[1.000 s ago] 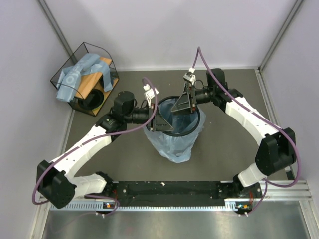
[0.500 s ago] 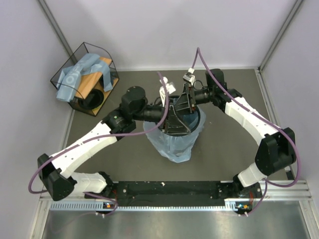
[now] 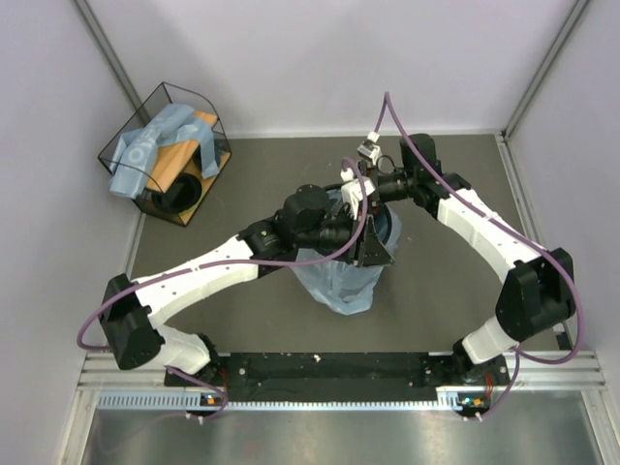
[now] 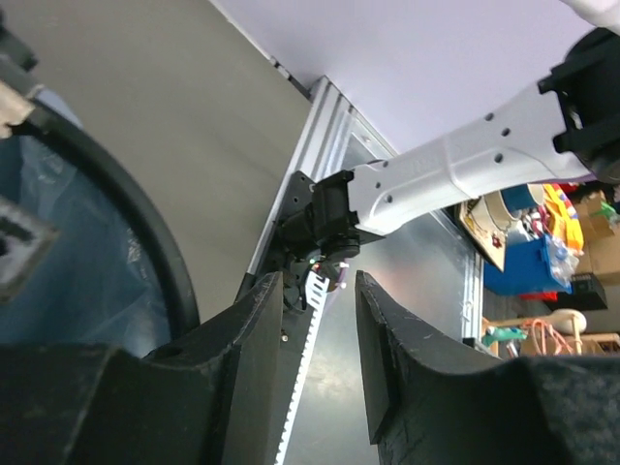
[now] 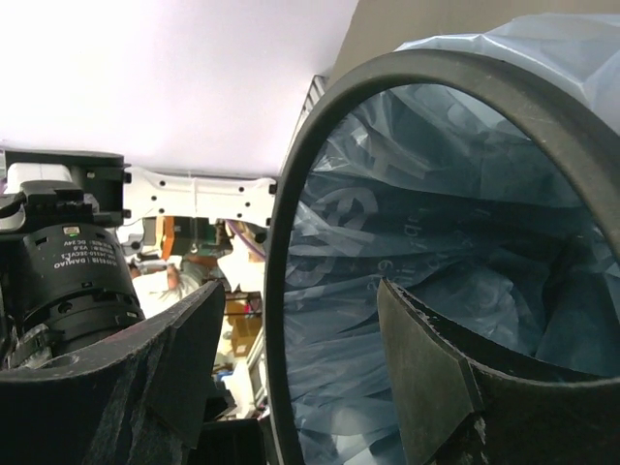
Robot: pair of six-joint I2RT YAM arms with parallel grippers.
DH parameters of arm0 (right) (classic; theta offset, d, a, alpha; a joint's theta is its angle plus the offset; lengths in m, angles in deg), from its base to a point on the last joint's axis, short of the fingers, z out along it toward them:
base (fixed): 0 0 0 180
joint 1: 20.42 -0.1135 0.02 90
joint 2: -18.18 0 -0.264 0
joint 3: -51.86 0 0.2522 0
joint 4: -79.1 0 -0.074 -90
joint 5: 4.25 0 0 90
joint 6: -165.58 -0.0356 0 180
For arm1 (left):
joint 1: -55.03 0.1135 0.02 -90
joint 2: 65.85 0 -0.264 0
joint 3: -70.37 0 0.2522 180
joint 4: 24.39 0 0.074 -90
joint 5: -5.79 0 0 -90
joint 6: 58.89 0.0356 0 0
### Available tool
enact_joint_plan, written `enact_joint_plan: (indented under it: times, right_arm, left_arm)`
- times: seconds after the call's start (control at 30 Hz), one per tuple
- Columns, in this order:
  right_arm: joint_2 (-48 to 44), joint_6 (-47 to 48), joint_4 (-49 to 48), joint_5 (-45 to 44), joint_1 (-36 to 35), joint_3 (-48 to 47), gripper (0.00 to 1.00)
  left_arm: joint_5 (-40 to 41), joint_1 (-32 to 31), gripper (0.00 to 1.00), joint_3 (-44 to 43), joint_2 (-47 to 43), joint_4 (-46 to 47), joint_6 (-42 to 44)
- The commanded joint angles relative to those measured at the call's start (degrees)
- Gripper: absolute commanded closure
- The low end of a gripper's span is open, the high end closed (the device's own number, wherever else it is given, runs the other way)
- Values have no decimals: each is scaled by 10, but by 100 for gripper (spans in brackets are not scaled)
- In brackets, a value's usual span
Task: Put the trash bags into the trash bin
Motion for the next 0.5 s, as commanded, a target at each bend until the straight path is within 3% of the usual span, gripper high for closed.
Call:
enact_joint_plan:
  times: [0.0, 0.23, 0.47]
  right_arm:
    - [-8, -5, -14, 8, -8, 0, 34]
    - [-12, -6, -16, 8, -13, 4, 34]
    - [-20, -3, -19, 15, -22, -8, 34]
  left_arm:
    - [69, 12, 59, 21, 9, -62, -20]
    - [55, 20, 61, 32, 14, -85, -27]
    - [-12, 20, 54, 48, -55, 65, 6]
